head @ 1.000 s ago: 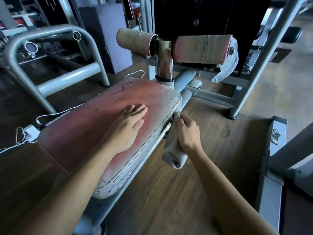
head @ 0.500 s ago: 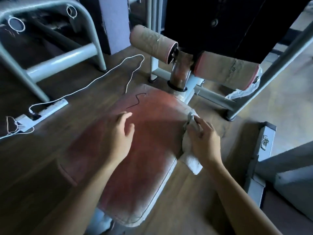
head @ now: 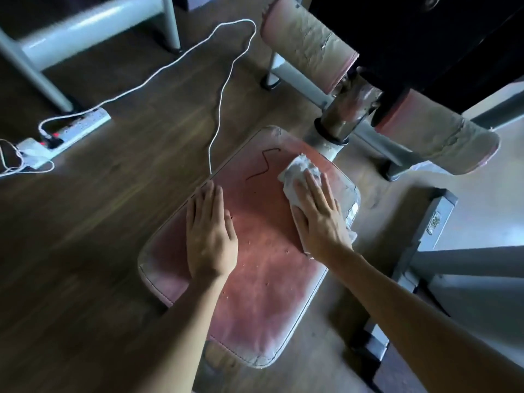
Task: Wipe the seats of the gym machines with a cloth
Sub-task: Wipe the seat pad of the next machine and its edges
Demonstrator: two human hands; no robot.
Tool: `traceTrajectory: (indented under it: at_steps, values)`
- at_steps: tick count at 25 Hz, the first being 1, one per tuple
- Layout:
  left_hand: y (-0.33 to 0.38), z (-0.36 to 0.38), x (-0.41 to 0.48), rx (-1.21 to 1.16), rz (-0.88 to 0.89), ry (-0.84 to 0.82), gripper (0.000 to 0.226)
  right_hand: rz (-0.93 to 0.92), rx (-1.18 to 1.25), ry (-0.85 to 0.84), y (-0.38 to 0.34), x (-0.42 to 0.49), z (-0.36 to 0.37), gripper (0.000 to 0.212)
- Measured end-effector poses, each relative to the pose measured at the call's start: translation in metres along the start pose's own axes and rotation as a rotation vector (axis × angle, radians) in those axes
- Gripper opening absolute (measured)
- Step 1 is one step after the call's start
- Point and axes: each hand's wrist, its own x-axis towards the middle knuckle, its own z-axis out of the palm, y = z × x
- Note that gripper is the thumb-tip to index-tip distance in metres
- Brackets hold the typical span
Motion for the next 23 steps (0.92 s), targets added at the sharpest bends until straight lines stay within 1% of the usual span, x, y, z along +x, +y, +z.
traceTrajectory:
  at_steps: [1,2,3,5,6,7,10,12,13,14,15,17,18,19,20,21,23]
  values:
    - [0.001,0.001,-0.001,0.012,0.005,0.007,0.048,-0.063,-0.025,0.017,0.007,0.010,0.003,0.047]
    - [0.001,0.002,-0.002,0.024,0.008,0.015,0.048,-0.076,-0.040,0.028,0.011,0.029,0.003,0.045]
    - [0.001,0.004,-0.002,0.035,0.009,0.018,0.048,-0.031,-0.036,0.038,0.014,0.055,0.004,0.044]
    - [-0.001,0.005,-0.002,0.045,0.005,0.029,0.049,0.125,0.009,0.073,0.006,0.106,0.009,0.042]
    - [-0.001,0.007,-0.001,0.043,0.007,0.038,0.049,0.150,0.030,0.074,-0.005,0.121,0.013,0.041]
    - [-0.002,0.008,-0.002,0.035,0.012,0.043,0.049,0.109,0.047,0.070,-0.017,0.123,0.019,0.040]
    - [-0.003,0.007,-0.003,-0.004,0.015,0.073,0.048,-0.243,0.143,0.003,-0.042,0.082,0.025,0.034]
    - [-0.003,0.006,-0.004,-0.041,-0.013,0.090,0.048,-0.438,0.145,-0.066,-0.030,0.052,0.014,0.033]
    - [-0.003,0.004,-0.004,-0.055,-0.028,0.098,0.048,-0.500,0.126,-0.082,-0.019,0.055,0.010,0.032]
    - [-0.002,0.003,-0.005,-0.064,-0.034,0.104,0.048,-0.505,0.098,-0.067,-0.009,0.068,0.009,0.031]
    - [-0.002,0.003,-0.005,-0.070,-0.038,0.111,0.048,-0.442,0.072,-0.039,-0.003,0.087,0.012,0.029]
    - [-0.001,0.005,-0.005,-0.081,-0.052,0.134,0.046,-0.191,0.060,0.053,-0.003,0.133,0.016,0.029]
    - [-0.001,0.006,-0.005,-0.087,-0.055,0.143,0.046,-0.068,0.074,0.079,-0.009,0.145,0.020,0.030]
    - [-0.001,0.007,-0.005,-0.095,-0.055,0.144,0.046,-0.007,0.092,0.105,-0.017,0.143,0.024,0.031]
    - [-0.002,0.007,-0.005,-0.102,-0.059,0.142,0.047,-0.029,0.116,0.110,-0.030,0.129,0.027,0.029]
    - [-0.004,0.005,-0.005,-0.115,-0.072,0.139,0.047,-0.126,0.163,0.064,-0.041,0.106,0.026,0.025]
    - [-0.005,0.000,-0.004,-0.194,-0.087,0.120,0.048,-0.415,0.223,-0.057,-0.049,0.054,0.021,0.024]
